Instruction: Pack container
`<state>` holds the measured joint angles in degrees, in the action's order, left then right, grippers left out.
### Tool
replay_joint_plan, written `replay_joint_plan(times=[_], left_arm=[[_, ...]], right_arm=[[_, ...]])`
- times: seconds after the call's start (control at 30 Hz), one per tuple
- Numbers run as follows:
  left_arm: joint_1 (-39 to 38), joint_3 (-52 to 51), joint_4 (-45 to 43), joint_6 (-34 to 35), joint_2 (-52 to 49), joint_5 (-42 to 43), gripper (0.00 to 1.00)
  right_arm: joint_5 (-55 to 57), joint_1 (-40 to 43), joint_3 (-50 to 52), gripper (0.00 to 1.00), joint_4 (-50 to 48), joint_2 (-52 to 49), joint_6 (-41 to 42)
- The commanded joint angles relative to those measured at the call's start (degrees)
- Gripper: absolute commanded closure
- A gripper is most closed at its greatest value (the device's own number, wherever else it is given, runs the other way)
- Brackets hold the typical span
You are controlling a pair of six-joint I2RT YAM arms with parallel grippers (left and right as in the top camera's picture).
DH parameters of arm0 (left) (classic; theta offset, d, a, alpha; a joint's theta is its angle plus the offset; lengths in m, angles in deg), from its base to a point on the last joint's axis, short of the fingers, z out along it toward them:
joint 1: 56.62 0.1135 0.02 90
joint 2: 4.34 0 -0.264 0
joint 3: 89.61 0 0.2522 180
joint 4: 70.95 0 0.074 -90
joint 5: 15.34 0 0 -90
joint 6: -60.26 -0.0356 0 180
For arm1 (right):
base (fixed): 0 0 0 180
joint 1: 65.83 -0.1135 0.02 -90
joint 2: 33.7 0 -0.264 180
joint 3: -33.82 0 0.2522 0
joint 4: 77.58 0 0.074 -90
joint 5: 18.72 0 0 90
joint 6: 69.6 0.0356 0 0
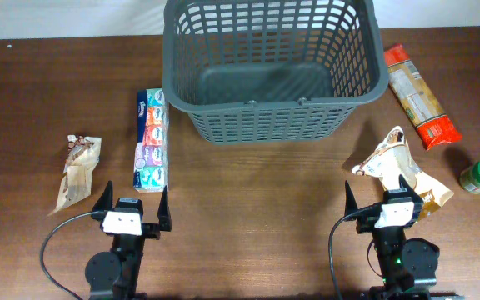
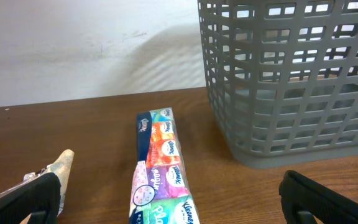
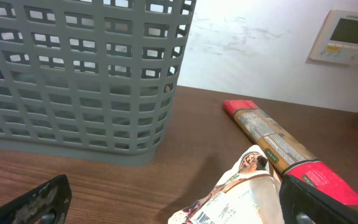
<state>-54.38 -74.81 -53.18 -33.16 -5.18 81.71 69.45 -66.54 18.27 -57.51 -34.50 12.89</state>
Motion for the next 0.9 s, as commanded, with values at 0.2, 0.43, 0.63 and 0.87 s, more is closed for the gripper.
replay_joint_plan(times=[0.2, 0.43, 0.63, 0.87], left_arm=[[-0.11, -0.50, -0.09, 0.15, 0.55, -0.42, 0.01], [-0.11, -0.50, -0.11, 0.15, 0.55, -0.42, 0.01], [-0.11, -0.50, -0.13, 0.22, 0.55, 1.18, 0.01], [-0.11, -0.48, -1.66, 0.22, 0.55, 1.33, 0.00]], right_arm=[[-0.55, 0.39, 0.59, 0.01, -0.20, 0.61, 0.24], [-0.55, 0.39, 0.59, 0.01, -0.20, 0.61, 0.24], [-0.55, 0.39, 0.59, 0.01, -0.22, 0.61, 0.24], [-0.55, 0.39, 0.59, 0.01, -0.28, 0.61, 0.24]])
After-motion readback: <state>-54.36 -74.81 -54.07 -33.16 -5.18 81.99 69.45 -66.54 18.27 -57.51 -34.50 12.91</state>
